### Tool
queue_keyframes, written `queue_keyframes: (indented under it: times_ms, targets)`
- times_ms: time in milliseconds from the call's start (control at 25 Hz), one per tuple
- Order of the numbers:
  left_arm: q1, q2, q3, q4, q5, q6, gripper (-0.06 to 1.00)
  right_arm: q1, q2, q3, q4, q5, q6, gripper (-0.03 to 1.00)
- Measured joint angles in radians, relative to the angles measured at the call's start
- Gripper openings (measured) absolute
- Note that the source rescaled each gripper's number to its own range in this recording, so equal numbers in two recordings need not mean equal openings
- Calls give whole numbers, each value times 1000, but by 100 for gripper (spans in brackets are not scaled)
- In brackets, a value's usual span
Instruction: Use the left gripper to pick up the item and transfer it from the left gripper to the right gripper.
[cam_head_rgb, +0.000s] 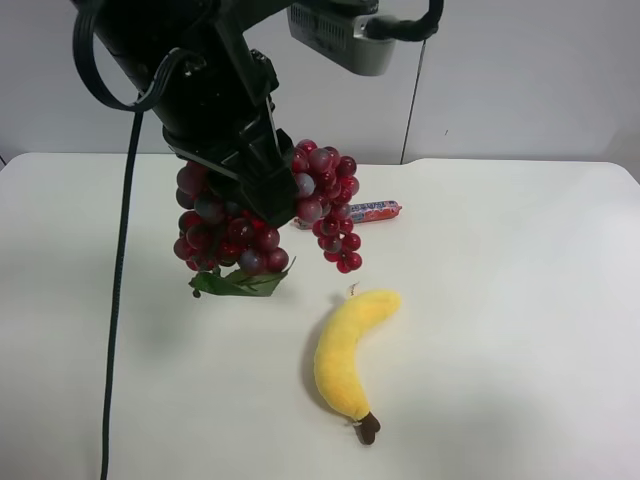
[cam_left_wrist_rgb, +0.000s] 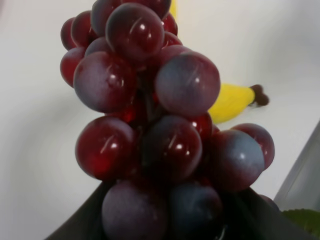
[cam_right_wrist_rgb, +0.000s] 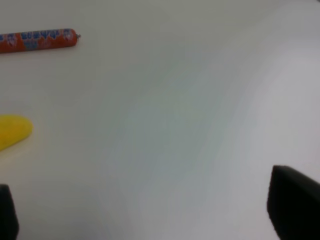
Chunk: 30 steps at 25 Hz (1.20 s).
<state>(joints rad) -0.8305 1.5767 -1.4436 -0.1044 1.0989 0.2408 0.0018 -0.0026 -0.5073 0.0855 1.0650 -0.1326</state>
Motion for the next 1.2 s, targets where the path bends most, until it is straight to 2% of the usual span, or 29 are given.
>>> queue_keyframes:
  times_ms: [320, 480, 720, 1040, 1200]
  targets:
    - [-5, 0, 0, -94, -27, 190, 2, 0, 0, 0, 0, 0, 0, 100]
    - [-5, 0, 0, -113, -45, 263, 1, 0, 0, 0, 0, 0, 0, 100]
    - [-5, 0, 0, -115, -57, 317, 2, 0, 0, 0, 0, 0, 0, 100]
    - [-5, 0, 0, -116, -63, 337, 1, 0, 0, 0, 0, 0, 0, 100]
    - [-5, 0, 0, -116, -80, 349, 1, 0, 0, 0, 31, 0, -8, 100]
